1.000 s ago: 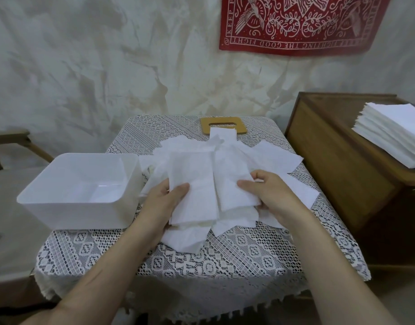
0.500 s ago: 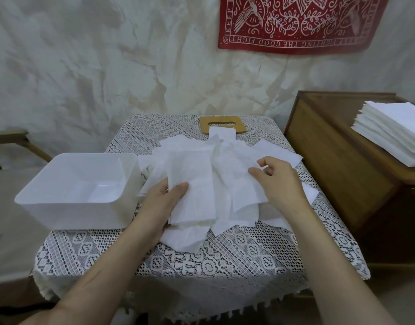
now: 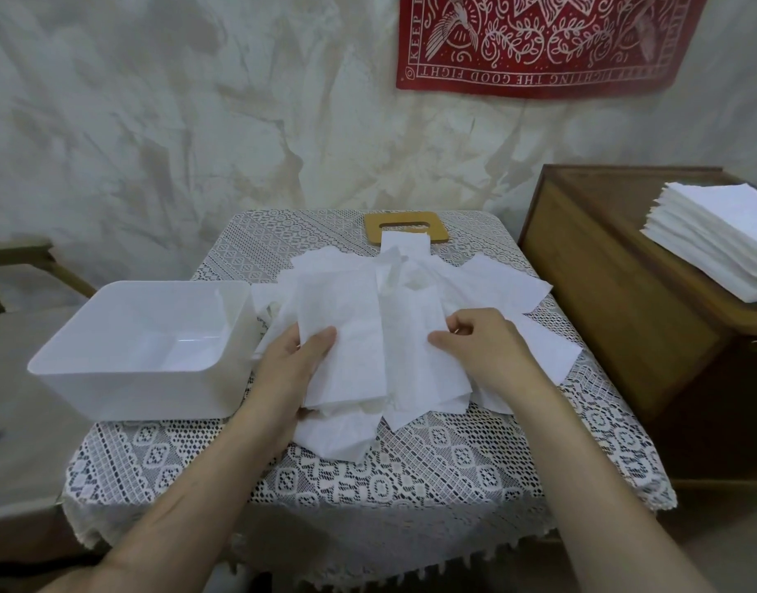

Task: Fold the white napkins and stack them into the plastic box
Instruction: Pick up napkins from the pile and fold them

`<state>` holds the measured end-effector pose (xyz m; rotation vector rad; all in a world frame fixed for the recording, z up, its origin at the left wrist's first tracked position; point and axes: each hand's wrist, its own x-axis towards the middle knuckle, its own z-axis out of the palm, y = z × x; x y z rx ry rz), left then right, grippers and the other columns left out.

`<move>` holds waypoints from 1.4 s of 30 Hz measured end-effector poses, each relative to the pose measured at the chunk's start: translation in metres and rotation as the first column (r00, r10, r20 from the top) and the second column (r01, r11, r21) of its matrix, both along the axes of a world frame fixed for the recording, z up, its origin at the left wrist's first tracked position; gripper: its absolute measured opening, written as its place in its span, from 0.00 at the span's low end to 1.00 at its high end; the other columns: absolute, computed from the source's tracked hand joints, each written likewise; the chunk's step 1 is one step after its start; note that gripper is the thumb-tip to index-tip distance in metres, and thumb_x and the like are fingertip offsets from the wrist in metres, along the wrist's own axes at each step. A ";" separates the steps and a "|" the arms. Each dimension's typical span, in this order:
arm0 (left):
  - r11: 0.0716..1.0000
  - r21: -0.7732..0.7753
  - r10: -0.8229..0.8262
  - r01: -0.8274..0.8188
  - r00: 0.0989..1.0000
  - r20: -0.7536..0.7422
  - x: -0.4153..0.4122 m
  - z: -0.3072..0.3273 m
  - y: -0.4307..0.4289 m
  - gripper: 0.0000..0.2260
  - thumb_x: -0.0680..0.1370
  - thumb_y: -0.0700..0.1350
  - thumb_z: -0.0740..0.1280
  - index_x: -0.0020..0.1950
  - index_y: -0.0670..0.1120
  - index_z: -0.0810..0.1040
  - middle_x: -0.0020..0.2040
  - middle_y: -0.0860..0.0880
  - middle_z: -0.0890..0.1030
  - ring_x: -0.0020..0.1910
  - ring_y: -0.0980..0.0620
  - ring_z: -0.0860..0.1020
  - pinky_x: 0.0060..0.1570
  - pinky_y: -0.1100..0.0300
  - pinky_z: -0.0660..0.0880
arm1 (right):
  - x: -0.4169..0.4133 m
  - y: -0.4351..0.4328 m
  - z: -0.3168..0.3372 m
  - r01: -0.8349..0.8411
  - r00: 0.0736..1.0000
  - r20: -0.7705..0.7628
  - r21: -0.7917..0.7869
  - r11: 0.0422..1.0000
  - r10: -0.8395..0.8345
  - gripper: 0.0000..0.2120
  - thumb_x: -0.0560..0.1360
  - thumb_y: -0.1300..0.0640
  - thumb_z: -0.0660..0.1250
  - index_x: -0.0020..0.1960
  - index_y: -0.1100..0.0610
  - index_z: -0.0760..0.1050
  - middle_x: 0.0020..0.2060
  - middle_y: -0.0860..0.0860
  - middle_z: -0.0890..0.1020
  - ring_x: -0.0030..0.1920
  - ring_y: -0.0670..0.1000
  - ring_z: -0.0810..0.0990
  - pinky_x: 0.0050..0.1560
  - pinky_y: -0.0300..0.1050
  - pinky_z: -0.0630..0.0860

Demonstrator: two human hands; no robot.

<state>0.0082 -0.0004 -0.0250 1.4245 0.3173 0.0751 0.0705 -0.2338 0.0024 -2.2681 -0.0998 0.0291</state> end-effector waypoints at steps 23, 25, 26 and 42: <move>0.993 -0.114 -0.005 0.008 1.000 0.021 0.005 -0.003 -0.001 0.11 0.84 0.51 0.65 0.64 0.53 0.81 0.56 0.49 0.87 0.58 0.43 0.84 0.60 0.32 0.77 | -0.015 0.013 0.031 -0.044 0.994 -0.039 0.717 0.696 0.103 0.01 0.79 0.60 0.70 0.49 0.57 0.80 0.38 0.51 0.85 0.31 0.46 0.79 0.29 0.36 0.74; 0.992 -0.124 -0.033 0.037 0.999 0.030 0.004 -0.001 -0.004 0.12 0.84 0.51 0.65 0.66 0.52 0.80 0.58 0.49 0.87 0.58 0.44 0.84 0.61 0.32 0.77 | -0.018 0.026 0.024 -0.045 0.988 -0.073 0.697 0.716 0.133 0.01 0.79 0.60 0.70 0.48 0.56 0.79 0.36 0.50 0.84 0.29 0.46 0.79 0.28 0.37 0.74; 0.991 -0.129 -0.041 0.045 0.999 0.035 0.004 0.000 -0.005 0.13 0.84 0.51 0.64 0.67 0.52 0.79 0.59 0.50 0.86 0.59 0.45 0.84 0.61 0.34 0.78 | -0.018 0.031 0.020 -0.044 0.987 -0.082 0.680 0.732 0.135 0.02 0.79 0.60 0.70 0.47 0.57 0.79 0.34 0.49 0.84 0.28 0.46 0.79 0.28 0.37 0.74; 0.983 -0.166 -0.068 0.075 0.997 0.049 -0.001 0.008 -0.012 0.18 0.85 0.58 0.57 0.64 0.51 0.80 0.58 0.49 0.87 0.56 0.50 0.86 0.58 0.45 0.79 | -0.022 0.058 0.000 -0.038 0.991 -0.080 0.592 0.805 0.106 0.08 0.80 0.59 0.70 0.51 0.65 0.79 0.44 0.60 0.86 0.39 0.51 0.83 0.39 0.47 0.79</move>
